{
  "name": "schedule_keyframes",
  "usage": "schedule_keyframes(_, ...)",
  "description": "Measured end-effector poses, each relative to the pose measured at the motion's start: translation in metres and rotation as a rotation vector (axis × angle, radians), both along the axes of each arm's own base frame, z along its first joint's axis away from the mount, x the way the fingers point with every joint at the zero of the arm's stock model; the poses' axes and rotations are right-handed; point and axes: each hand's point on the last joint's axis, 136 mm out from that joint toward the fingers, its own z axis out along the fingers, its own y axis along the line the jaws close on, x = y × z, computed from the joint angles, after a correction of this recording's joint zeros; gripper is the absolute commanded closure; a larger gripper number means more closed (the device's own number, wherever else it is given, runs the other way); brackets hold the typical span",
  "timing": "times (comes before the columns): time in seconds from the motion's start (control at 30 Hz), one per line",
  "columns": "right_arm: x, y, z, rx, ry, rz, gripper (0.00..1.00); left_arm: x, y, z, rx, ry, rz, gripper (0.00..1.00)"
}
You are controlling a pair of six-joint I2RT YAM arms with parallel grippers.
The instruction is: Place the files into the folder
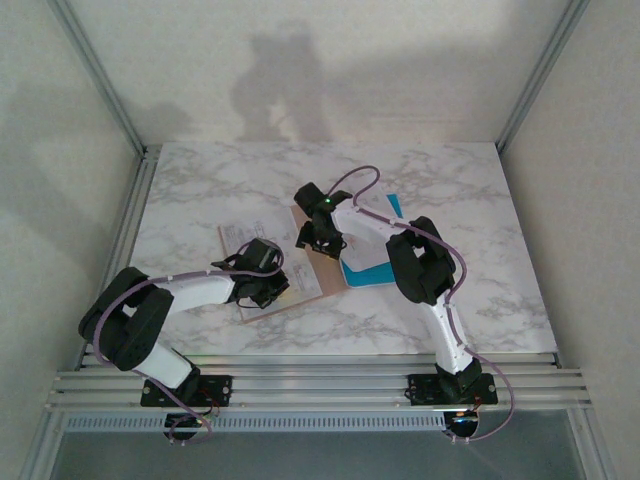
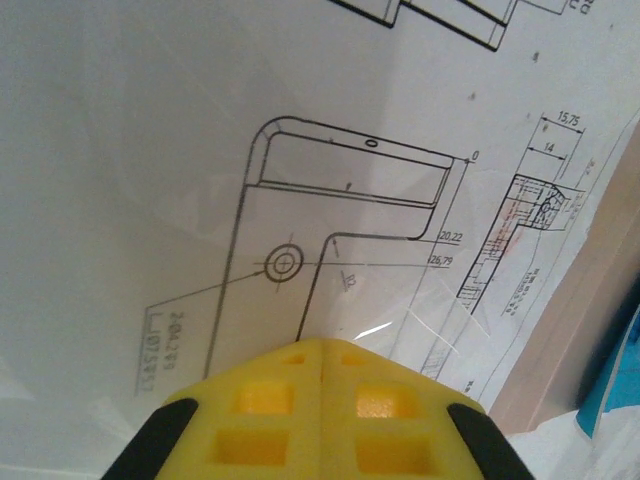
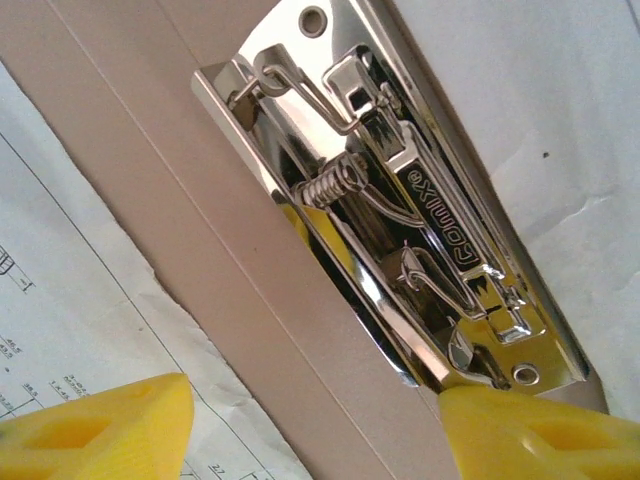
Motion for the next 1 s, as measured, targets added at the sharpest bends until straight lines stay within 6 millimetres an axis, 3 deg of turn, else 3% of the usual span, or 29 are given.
schedule_keyframes(0.23,0.007,0.001,0.025,-0.015,-0.042,0.009,0.29,0.0,0.0,0.0,0.0,0.0,0.0,1.0)
schedule_keyframes(0.4,0.016,-0.007,0.065,-0.004,-0.141,-0.019,0.26,0.0,0.0,0.0,0.001,0.0,0.0,1.0)
schedule_keyframes(0.53,0.013,-0.021,0.087,0.013,-0.172,-0.062,0.22,0.0,0.0,0.0,0.002,0.001,0.0,1.0)
schedule_keyframes(0.73,-0.008,-0.034,0.075,0.065,-0.094,-0.131,0.2,0.0,0.0,0.0,0.008,0.009,-0.001,1.0)
schedule_keyframes(1.0,-0.011,-0.002,0.052,0.2,0.03,-0.18,0.21,0.0,0.0,0.0,0.012,0.012,-0.005,1.0)
